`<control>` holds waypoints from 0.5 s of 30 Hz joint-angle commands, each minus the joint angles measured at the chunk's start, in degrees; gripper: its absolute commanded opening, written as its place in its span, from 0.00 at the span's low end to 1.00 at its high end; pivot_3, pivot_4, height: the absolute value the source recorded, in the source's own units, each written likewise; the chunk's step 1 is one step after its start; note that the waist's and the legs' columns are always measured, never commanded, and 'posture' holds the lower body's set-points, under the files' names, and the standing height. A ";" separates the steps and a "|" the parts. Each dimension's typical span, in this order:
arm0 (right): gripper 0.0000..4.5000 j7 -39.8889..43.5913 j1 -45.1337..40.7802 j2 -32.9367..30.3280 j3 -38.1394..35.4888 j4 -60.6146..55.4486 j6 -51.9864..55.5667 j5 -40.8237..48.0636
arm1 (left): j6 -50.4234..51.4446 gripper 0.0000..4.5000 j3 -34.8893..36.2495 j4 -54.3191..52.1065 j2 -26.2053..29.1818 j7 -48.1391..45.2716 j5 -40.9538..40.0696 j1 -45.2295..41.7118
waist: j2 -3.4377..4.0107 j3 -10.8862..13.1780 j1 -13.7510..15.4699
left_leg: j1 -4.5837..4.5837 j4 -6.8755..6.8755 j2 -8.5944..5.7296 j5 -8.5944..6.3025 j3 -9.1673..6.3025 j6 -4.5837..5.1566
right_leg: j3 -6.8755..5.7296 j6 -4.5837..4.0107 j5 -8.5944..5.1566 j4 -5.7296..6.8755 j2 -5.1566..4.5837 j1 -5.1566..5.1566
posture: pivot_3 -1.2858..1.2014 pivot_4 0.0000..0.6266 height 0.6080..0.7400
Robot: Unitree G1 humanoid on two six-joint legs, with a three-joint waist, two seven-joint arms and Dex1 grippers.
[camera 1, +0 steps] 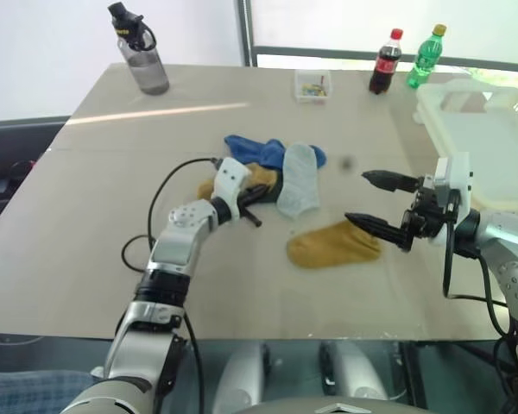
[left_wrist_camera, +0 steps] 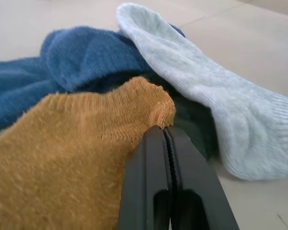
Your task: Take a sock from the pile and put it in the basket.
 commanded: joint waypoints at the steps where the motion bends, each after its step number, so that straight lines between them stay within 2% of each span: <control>1: 1.00 0.11 0.42 -0.54 -1.43 -1.37 -1.49 0.29 | 3.18 0.00 0.64 -8.12 -0.20 0.43 -2.28 1.96 | 0.00 0.00 -0.01 | 0.00 0.00 0.00 0.00 0.00 0.00 | 0.00 0.00 0.00 0.00 0.00 0.00 | 0.52 0.24 1.00; 11: 1.00 0.13 1.59 -0.49 -1.36 -1.22 -2.50 -0.07 | 14.68 0.00 -0.52 -26.06 -2.75 3.29 -8.33 10.25 | 0.00 0.00 0.01 | 0.00 0.19 0.02 0.00 -0.02 0.00 | 0.01 0.00 0.00 0.12 -0.02 0.03 | 0.52 0.24 1.00; 15: 1.00 0.02 1.76 -0.13 -0.91 -1.18 -2.84 -0.38 | 17.08 0.00 -1.82 -27.79 -6.35 5.42 -10.07 10.36 | 0.00 0.00 0.10 | 0.01 0.35 0.01 0.00 -0.04 0.00 | -0.01 0.00 0.00 0.24 0.00 0.07 | 0.52 0.24 1.00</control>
